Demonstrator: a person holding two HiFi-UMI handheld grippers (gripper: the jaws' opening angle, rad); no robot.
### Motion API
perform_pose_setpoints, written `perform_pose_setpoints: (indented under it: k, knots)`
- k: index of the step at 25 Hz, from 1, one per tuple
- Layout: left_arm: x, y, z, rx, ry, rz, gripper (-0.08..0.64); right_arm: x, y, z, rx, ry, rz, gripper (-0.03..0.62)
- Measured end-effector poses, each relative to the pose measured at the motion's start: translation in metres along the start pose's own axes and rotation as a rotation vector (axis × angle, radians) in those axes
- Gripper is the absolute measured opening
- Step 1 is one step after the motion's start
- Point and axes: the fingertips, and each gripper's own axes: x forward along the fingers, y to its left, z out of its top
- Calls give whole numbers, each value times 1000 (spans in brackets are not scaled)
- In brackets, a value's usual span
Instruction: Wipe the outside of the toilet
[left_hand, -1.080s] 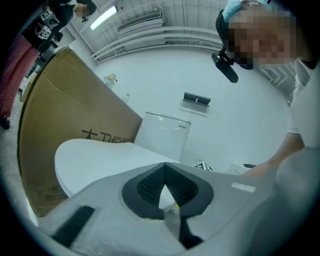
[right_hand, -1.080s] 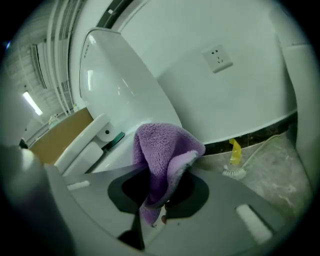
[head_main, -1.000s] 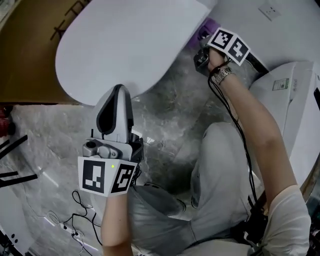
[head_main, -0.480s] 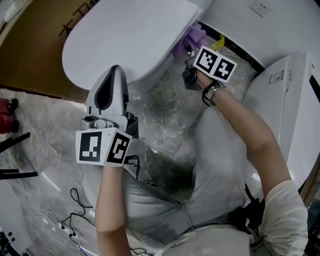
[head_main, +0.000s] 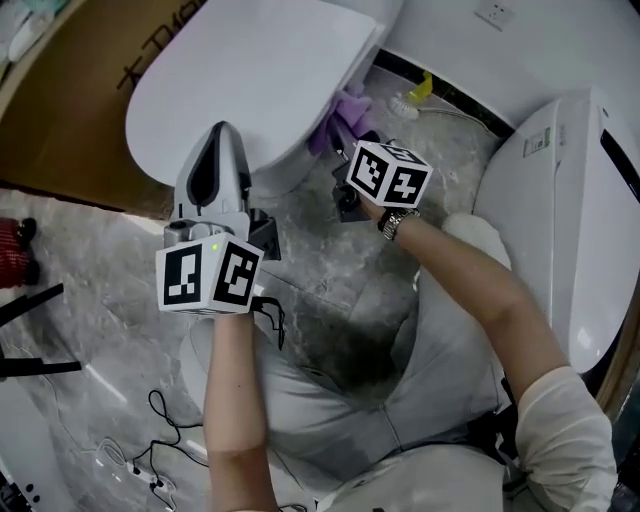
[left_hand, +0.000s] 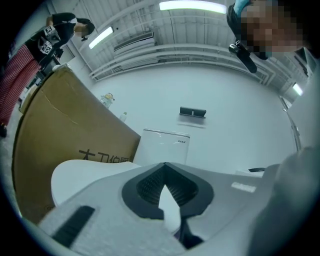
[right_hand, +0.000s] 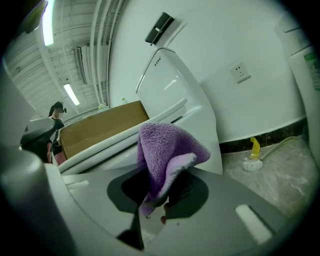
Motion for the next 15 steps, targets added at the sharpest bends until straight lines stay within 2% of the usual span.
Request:
perform_pose_setpoints:
  k: [2, 6, 11, 15]
  knots:
    - [4, -6, 5, 18, -15, -20, 6, -2, 6, -2, 15, 1, 7, 72]
    - [6, -11, -7, 66, 17, -37, 6, -11, 25, -15, -5, 30, 42, 73]
    - [15, -24, -11, 27, 35, -65, 6, -21, 48, -35, -14, 80, 103, 74]
    - [23, -38, -15, 69, 30, -101, 6, -25, 68, -50, -45, 138, 181, 78]
